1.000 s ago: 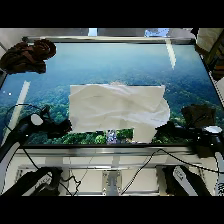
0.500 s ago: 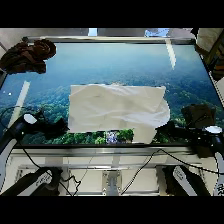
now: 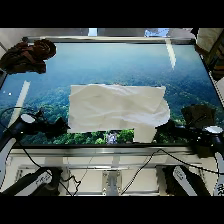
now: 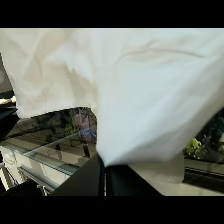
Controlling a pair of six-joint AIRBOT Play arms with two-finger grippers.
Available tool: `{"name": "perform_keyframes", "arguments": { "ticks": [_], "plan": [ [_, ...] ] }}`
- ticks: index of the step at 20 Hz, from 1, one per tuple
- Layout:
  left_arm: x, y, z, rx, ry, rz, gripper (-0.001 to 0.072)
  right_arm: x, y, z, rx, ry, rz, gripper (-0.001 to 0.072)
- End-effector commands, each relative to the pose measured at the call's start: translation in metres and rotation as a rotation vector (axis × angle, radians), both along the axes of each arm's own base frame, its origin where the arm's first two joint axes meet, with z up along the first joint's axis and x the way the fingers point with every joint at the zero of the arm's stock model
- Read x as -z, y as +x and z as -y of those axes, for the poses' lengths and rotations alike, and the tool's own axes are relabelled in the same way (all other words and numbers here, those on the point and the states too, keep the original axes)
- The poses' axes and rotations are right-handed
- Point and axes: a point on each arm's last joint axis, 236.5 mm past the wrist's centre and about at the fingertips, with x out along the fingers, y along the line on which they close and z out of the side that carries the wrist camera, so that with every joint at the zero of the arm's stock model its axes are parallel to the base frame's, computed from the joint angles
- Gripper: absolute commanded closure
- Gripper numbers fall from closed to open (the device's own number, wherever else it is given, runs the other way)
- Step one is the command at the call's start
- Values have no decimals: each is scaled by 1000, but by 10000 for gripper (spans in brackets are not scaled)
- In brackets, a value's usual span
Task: Fold the shirts.
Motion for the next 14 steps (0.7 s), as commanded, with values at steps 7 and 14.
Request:
{"name": "perform_keyframes", "arguments": {
  "ticks": [7,14],
  "plan": [
    [-9,13,17,-23,-93,43,698,0,2,1,7,-6,8,683],
    [-122,85,71,-177,-535,401,699,-28,-4,1,8,-83,110,683]
  ]
}}
